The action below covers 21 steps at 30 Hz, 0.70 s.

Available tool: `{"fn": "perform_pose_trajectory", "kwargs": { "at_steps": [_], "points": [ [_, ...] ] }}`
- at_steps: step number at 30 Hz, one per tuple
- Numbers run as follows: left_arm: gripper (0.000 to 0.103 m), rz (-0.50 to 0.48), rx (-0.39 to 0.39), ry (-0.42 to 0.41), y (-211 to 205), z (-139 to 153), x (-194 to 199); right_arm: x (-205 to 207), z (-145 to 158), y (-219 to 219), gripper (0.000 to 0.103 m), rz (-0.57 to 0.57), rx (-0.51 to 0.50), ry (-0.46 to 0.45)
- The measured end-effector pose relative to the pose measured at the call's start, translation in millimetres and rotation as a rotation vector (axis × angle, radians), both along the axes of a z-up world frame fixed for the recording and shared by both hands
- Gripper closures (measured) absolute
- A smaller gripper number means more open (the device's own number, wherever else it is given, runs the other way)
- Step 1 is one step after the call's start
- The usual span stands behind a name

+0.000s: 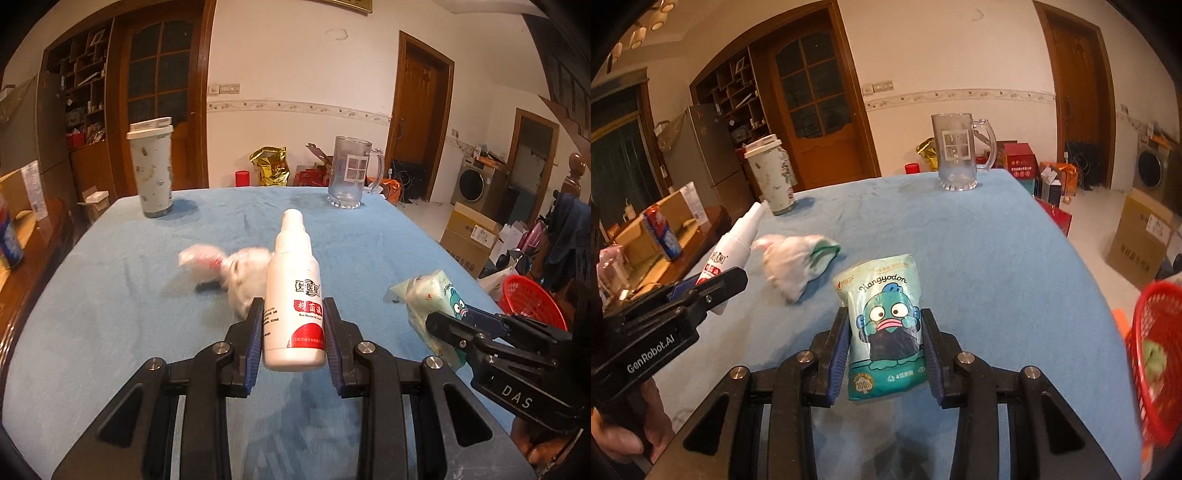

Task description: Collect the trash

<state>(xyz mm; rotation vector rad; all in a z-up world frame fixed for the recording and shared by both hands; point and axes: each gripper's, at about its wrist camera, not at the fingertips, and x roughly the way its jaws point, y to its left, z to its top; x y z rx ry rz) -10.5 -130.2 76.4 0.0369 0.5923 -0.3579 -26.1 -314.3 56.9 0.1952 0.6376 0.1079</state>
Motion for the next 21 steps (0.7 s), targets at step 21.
{"fn": "perform_pose_trajectory", "kwargs": {
  "at_steps": [21],
  "points": [
    [0.074, 0.176, 0.044, 0.010, 52.2, -36.8, -68.4, -42.5, -19.9, 49.6, 0.063, 0.025, -0.010, -0.016]
  ]
}}
